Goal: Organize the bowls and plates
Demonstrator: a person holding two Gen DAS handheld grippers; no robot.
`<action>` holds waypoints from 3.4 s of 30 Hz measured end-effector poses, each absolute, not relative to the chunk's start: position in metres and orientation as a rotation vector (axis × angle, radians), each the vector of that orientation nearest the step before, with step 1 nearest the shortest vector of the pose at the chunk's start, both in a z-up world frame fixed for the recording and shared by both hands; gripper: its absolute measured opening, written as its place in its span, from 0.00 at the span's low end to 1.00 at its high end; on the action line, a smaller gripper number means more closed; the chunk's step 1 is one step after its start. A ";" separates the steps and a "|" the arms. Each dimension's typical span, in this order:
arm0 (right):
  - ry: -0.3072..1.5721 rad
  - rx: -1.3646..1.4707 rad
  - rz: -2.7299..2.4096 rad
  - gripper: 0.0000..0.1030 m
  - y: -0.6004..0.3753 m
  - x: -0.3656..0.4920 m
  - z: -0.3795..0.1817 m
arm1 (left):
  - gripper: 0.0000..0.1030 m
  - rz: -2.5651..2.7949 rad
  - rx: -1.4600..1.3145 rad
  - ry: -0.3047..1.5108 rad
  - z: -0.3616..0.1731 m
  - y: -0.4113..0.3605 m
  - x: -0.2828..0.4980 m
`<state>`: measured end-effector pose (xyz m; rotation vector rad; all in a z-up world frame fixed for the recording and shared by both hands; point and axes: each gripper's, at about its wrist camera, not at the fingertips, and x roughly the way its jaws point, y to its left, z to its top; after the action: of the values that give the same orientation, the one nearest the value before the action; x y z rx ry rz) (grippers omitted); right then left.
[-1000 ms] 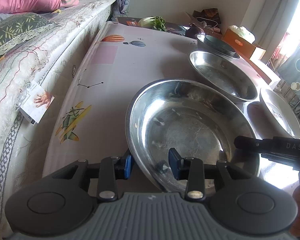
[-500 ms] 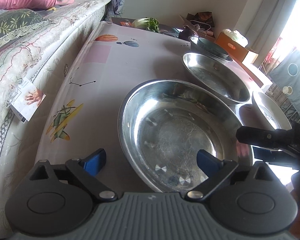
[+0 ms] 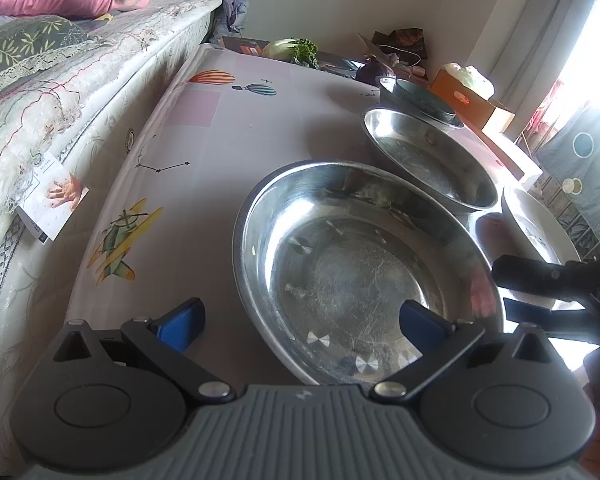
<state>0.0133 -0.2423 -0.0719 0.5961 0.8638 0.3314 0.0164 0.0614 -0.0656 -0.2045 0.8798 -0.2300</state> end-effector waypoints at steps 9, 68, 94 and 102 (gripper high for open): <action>0.854 0.620 0.317 0.99 -0.244 0.012 -0.073 | 1.00 -0.242 -0.193 0.874 -0.066 0.063 0.016; 0.850 0.478 0.274 0.99 -0.219 0.009 -0.066 | 1.00 -0.280 -0.229 0.891 -0.065 0.073 0.021; 0.786 0.303 0.220 0.16 -0.204 0.016 -0.062 | 0.20 -0.206 -0.142 0.833 -0.058 0.076 0.026; 0.804 0.376 0.242 0.16 -0.207 0.009 -0.061 | 0.18 -0.202 -0.145 0.850 -0.052 0.081 0.014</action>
<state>0.0087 -0.2071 -0.0609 0.3757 0.8040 0.2416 0.0136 0.0810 -0.0516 -0.1446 0.8504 -0.2020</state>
